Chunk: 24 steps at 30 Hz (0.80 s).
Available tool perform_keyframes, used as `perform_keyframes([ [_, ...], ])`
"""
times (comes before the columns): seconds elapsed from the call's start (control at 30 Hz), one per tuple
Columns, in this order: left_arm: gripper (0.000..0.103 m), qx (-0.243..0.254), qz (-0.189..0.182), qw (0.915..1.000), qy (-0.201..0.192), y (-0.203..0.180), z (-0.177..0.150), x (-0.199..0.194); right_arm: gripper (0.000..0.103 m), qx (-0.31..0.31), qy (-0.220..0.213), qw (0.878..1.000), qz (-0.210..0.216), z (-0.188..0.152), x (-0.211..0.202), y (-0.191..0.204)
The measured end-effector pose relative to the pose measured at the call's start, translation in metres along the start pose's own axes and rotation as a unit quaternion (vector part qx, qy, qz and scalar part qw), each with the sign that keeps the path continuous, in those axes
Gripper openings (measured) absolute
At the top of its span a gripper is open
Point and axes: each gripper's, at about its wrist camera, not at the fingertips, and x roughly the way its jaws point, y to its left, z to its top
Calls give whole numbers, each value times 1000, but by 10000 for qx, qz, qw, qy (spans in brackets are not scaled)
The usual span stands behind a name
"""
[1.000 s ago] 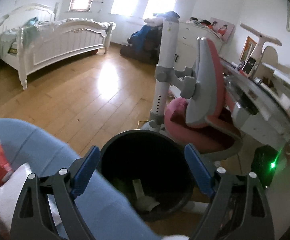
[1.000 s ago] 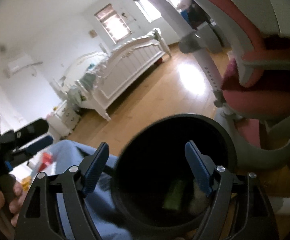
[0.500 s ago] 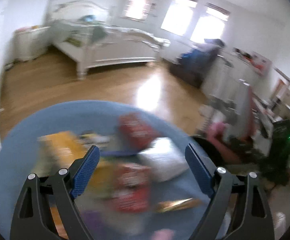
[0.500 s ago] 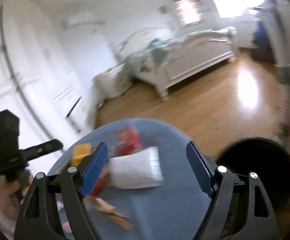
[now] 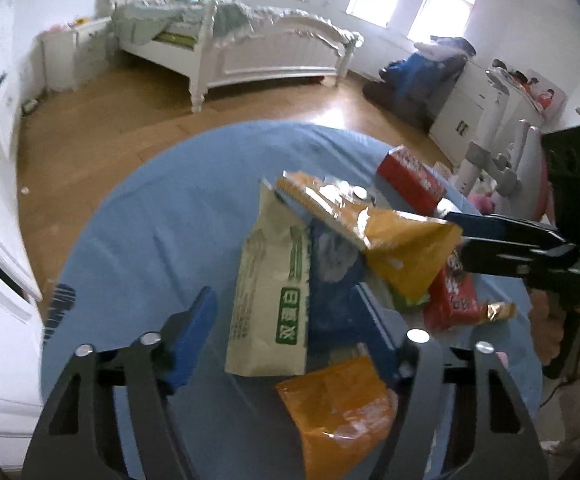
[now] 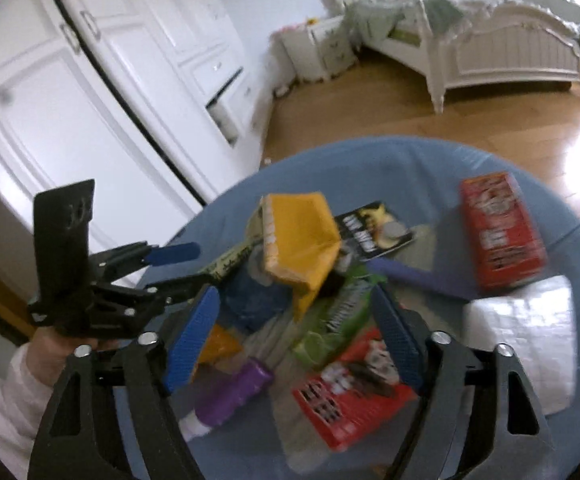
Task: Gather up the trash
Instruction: 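Grasp the beige paper bag with the left tool while the right tool grasps the yellow wrapper, then carry the paper bag and yellow wrapper over the bin and release them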
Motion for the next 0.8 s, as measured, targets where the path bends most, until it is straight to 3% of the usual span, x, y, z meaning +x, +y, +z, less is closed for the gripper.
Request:
perform_keyframes([
  [0.03, 62, -29, -41, 10000, 30, 2, -2, 3, 67, 5, 19, 10000, -39, -1, 5, 0],
  [0.1, 48, -137, -137, 9998, 87, 10, -3, 9, 48, 58, 134, 9999, -53, 1, 16, -1],
  [0.13, 44, -176, -169, 9996, 107, 14, -3, 10, 44, 65, 172, 9998, -66, 1, 21, 0],
  [0.2, 38, -308, -269, 9991, 75, 22, -5, 12, 28, 24, 252, 9996, -97, 1, 27, 2],
  [0.27, 33, -436, -346, 9984, 39, 28, -5, 10, 25, 13, 175, 9998, -66, 0, 25, 3],
  [0.33, 30, -516, -364, 9980, -90, 32, -7, 4, 10, 9, 49, 10000, -12, 1, 19, 5],
  [0.57, 29, -656, -515, 9944, -653, 21, 0, -35, 5, 118, -673, 9972, 301, -5, -26, 8],
  [0.8, 29, -308, -900, 9905, -988, -53, 25, -60, 5, 457, -1838, 9817, 195, -25, -111, -19],
])
